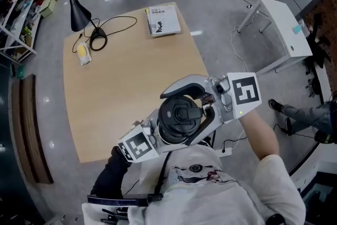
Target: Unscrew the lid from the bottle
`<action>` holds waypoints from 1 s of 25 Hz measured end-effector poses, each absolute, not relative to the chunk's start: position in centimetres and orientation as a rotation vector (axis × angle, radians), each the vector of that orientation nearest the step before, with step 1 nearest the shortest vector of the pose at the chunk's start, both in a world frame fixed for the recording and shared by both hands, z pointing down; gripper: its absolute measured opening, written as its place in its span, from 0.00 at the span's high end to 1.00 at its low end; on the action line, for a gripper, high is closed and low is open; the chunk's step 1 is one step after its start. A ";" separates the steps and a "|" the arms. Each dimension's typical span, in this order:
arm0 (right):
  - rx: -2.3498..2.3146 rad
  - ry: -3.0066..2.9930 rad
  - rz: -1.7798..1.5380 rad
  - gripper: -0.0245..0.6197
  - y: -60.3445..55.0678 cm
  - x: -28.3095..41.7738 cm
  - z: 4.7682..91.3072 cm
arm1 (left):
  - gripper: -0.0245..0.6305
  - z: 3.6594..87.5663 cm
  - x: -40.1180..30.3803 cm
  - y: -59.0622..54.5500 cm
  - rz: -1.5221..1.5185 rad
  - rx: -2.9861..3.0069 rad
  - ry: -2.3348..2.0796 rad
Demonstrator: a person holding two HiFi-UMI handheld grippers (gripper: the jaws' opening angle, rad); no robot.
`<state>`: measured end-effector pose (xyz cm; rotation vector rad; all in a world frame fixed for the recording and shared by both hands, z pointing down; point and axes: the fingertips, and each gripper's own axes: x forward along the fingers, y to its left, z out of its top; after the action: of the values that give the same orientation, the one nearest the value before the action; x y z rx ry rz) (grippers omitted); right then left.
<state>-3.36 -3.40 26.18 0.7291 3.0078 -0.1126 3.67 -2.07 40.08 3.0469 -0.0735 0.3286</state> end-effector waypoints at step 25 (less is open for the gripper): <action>-1.441 2.860 -0.130 0.24 -18.4 2.6 40.5 | 0.33 43.6 -17.2 -13.9 0.279 2.131 -2.015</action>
<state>2.63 -18.36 40.49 -1.4407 2.8603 -0.1302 -17.19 -13.93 43.58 2.1306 -2.0153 0.2790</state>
